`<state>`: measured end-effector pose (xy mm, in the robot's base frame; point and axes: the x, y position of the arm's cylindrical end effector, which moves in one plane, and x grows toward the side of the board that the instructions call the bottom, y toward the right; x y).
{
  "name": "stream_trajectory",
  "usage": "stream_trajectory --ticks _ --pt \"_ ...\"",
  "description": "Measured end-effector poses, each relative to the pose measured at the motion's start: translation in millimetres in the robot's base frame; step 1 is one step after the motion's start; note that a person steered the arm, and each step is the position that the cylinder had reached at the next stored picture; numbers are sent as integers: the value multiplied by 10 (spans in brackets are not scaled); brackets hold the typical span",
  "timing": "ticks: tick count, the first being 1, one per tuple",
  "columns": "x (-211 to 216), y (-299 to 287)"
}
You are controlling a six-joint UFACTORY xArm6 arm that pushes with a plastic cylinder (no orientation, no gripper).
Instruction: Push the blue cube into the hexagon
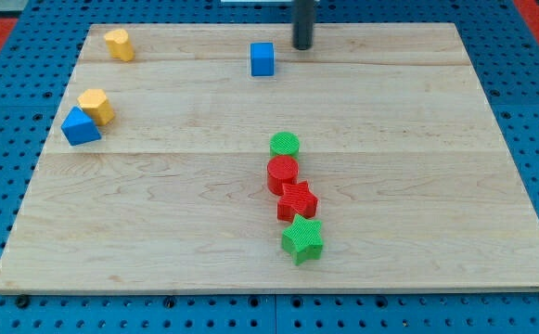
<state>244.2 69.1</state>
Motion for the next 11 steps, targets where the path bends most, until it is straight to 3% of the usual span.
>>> stream_trajectory --ticks 1,3,5,8,11 --pt "138 -211" --pt "154 -1633" --pt "303 -1058" --pt "419 -2499" --pt "395 -2753"
